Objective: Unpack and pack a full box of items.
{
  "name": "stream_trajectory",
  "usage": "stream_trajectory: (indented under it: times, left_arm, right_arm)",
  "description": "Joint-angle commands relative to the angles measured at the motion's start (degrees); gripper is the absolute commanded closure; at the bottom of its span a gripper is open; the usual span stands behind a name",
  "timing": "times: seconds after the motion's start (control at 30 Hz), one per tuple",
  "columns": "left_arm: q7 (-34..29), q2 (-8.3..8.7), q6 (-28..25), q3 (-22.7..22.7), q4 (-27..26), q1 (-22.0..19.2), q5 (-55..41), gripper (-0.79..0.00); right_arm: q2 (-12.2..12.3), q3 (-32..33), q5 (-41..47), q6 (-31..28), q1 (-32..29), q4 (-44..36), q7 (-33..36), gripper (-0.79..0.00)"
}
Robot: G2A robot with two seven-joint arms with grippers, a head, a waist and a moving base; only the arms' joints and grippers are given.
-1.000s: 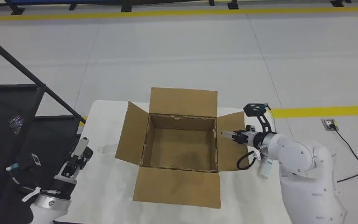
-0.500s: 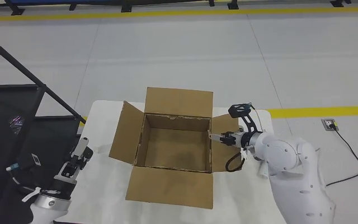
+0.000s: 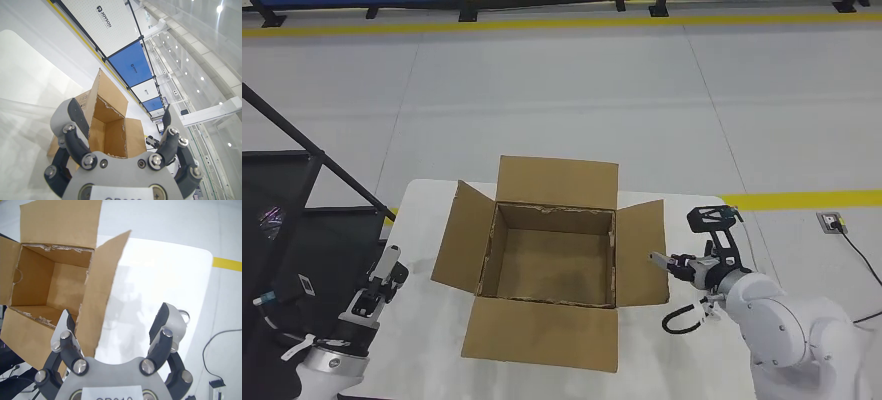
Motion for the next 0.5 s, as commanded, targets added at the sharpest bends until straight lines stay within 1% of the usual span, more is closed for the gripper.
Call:
stream_trajectory:
  times: [0.0, 0.43, 0.47]
  left_arm:
    - [0.00, 0.00, 0.00, 0.00, 0.00, 0.00, 0.00, -0.785]
    - [0.00, 0.00, 0.00, 0.00, 0.00, 0.00, 0.00, -0.785]
    - [0.00, 0.00, 0.00, 0.00, 0.00, 0.00, 0.00, -0.785]
  right_arm:
    - [0.03, 0.08, -0.30, -0.01, -0.39, -0.61, 0.19, -0.785]
    - [0.03, 0.08, -0.30, -0.01, -0.39, -0.61, 0.19, -0.785]
    - [0.01, -0.37, -0.08, -0.27, -0.62, -0.60, -0.61, -0.785]
